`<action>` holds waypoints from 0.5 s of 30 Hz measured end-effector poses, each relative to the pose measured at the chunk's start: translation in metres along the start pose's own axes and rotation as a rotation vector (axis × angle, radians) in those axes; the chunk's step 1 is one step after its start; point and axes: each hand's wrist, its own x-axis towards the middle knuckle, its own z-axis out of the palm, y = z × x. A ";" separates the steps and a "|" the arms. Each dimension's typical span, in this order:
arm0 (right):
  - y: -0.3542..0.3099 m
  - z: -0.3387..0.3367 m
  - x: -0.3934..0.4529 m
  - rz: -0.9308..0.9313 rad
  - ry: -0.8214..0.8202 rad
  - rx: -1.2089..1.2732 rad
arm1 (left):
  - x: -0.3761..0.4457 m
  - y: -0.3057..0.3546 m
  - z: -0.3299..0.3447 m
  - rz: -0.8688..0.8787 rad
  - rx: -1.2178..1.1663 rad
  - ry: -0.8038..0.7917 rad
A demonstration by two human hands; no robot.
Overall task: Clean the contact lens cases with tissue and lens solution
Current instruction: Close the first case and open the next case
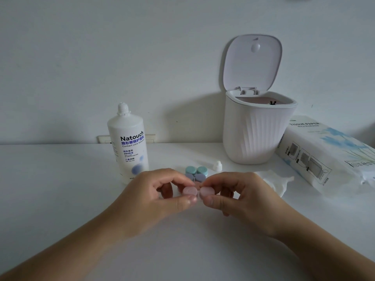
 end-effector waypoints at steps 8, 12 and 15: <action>0.000 -0.001 -0.001 -0.009 -0.018 0.021 | -0.002 0.005 0.001 -0.016 0.017 0.002; -0.001 0.000 -0.001 0.003 -0.034 0.023 | -0.002 0.003 -0.001 -0.009 0.035 -0.018; -0.001 -0.001 -0.001 0.014 -0.056 0.019 | -0.002 0.004 -0.003 -0.034 -0.007 -0.093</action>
